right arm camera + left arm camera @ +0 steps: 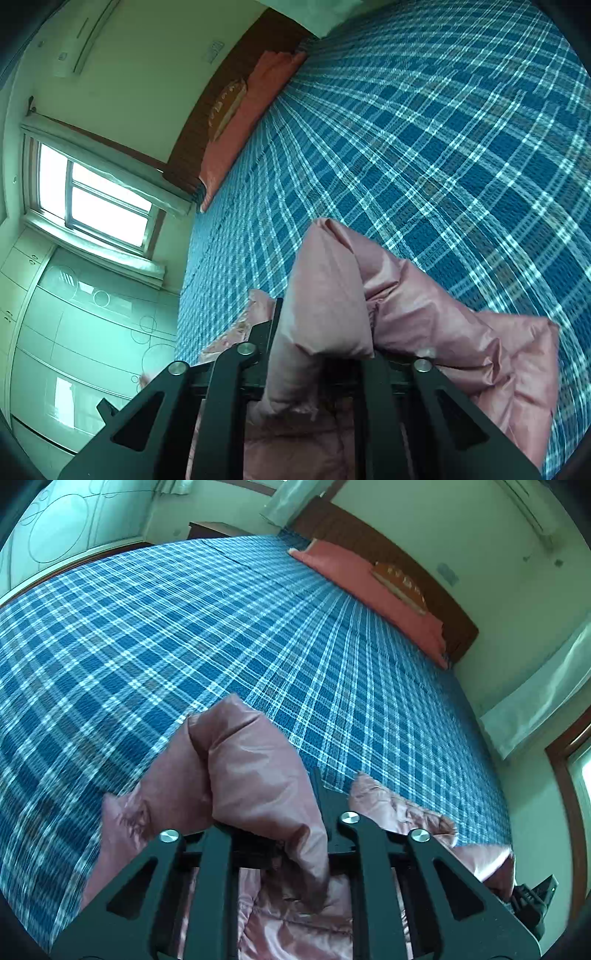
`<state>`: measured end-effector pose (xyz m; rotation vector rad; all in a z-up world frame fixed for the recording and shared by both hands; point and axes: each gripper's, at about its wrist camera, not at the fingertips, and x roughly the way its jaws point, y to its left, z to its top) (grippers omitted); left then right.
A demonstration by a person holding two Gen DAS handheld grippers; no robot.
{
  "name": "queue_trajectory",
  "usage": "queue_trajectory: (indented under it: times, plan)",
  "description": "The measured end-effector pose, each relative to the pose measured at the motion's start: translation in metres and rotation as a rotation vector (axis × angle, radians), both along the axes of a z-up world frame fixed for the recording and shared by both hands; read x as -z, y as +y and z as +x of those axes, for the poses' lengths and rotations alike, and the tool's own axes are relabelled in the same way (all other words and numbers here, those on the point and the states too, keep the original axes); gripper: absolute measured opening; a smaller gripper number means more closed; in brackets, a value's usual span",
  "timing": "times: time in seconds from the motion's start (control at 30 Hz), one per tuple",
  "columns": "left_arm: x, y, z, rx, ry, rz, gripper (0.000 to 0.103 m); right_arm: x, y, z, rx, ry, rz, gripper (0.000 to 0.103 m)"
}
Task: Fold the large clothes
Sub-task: 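Open both tools and release the folded jacket onto the bed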
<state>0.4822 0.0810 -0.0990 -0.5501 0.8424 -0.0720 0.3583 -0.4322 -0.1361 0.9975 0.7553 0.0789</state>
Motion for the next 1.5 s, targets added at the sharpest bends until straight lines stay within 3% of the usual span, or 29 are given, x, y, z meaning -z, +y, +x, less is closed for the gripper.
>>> queue_trajectory:
  times: [0.03, 0.1, 0.17, 0.23, 0.37, 0.47, 0.57, 0.67, 0.77, 0.93, 1.1, 1.2, 1.33, 1.4, 1.5]
  plan:
    - [0.001, 0.001, 0.001, -0.001, 0.002, -0.010, 0.025, 0.000, -0.001, 0.001, -0.007, -0.003, 0.004, 0.029]
    - [-0.001, 0.006, -0.002, 0.002, -0.006, -0.053, 0.036, -0.006, 0.000, -0.002, -0.015, -0.029, 0.004, 0.051]
    - [-0.008, 0.011, -0.009, 0.001, -0.017, -0.076, 0.052, -0.016, 0.000, -0.004, -0.002, -0.057, -0.022, 0.063]
    - [-0.019, 0.014, -0.017, -0.002, -0.036, -0.084, 0.064, -0.029, 0.000, -0.012, 0.002, -0.092, -0.052, 0.067]
    - [-0.042, 0.019, -0.034, -0.016, -0.076, -0.074, 0.078, -0.038, 0.006, -0.024, -0.023, -0.107, -0.063, 0.067]
    - [-0.050, 0.014, -0.053, 0.014, -0.108, -0.005, 0.078, -0.037, 0.026, -0.027, -0.074, -0.075, -0.141, 0.067]
    - [-0.038, -0.006, -0.062, 0.090, -0.076, 0.100, 0.078, -0.030, 0.059, -0.022, -0.145, -0.023, -0.288, 0.066]
    - [-0.026, -0.028, -0.061, 0.130, -0.073, 0.207, 0.077, -0.032, 0.088, -0.007, -0.192, -0.005, -0.421, 0.056]
    - [-0.018, -0.041, -0.052, 0.143, -0.083, 0.237, 0.077, -0.034, 0.120, 0.016, -0.260, -0.022, -0.524, 0.052]
    - [0.001, -0.057, -0.021, 0.127, -0.045, 0.255, 0.077, -0.028, 0.151, 0.054, -0.322, -0.037, -0.623, 0.052]
    - [0.032, -0.071, 0.004, 0.147, 0.029, 0.346, 0.080, 0.005, 0.166, 0.078, -0.371, 0.073, -0.695, 0.052]
    - [0.035, -0.081, 0.013, 0.162, 0.049, 0.413, 0.080, 0.001, 0.170, 0.079, -0.368, 0.074, -0.733, 0.053]
    - [0.019, -0.066, 0.002, 0.138, 0.019, 0.353, 0.080, -0.016, 0.148, 0.072, -0.315, 0.044, -0.700, 0.053]
    - [0.016, -0.050, 0.000, 0.095, 0.012, 0.328, 0.080, -0.016, 0.133, 0.075, -0.269, 0.060, -0.733, 0.053]
    - [0.033, -0.029, 0.012, 0.049, 0.082, 0.293, 0.080, 0.003, 0.112, 0.084, -0.246, 0.128, -0.684, 0.053]
